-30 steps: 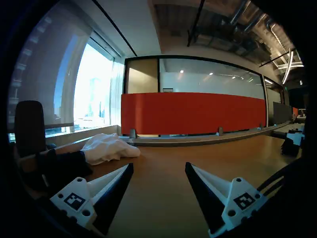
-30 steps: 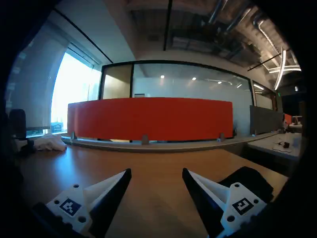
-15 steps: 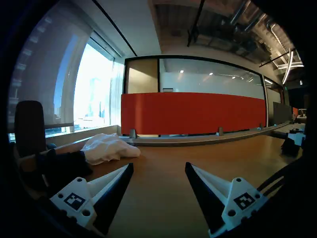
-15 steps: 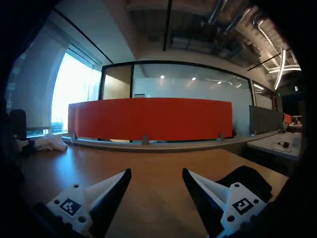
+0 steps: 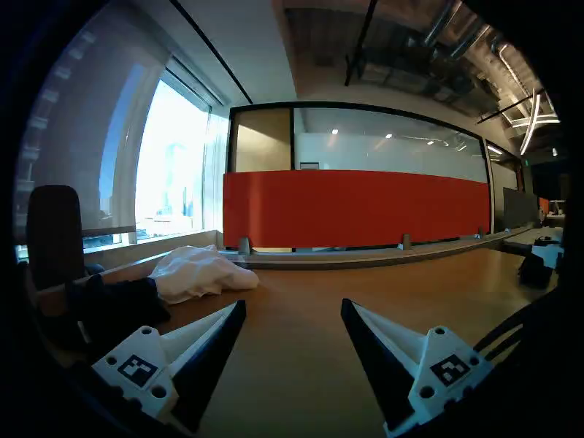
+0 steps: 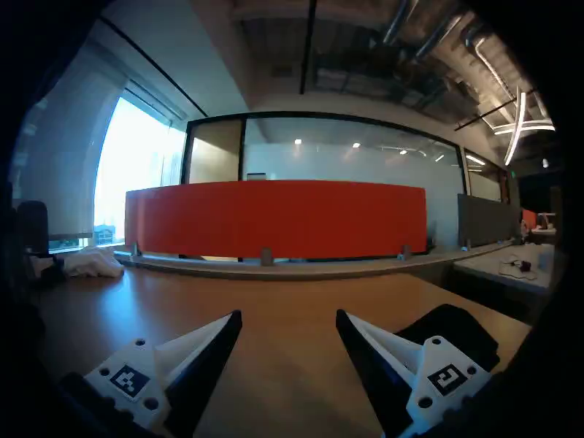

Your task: Fold towel

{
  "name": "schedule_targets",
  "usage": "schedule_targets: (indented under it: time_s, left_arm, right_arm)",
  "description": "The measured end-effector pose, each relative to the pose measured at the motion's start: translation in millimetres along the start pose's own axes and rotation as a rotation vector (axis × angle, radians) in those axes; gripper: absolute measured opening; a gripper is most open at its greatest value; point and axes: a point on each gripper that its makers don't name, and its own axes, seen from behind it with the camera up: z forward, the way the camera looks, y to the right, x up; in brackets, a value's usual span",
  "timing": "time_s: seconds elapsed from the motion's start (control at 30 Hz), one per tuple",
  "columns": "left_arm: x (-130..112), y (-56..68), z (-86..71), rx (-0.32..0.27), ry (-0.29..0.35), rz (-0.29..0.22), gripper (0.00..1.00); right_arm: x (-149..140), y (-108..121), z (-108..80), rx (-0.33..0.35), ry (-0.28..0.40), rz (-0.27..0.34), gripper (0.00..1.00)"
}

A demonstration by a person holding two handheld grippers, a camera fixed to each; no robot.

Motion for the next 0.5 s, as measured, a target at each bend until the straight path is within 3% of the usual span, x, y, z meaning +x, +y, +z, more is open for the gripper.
schedule_targets:
  time_s: [0.5]
  left_arm:
    - [0.0, 0.1, 0.4, 0.000, 0.000, 0.000, 0.97]
  right_arm:
    - [-0.4, -2.4, -0.8, 0.013, -0.001, 0.001, 1.00]
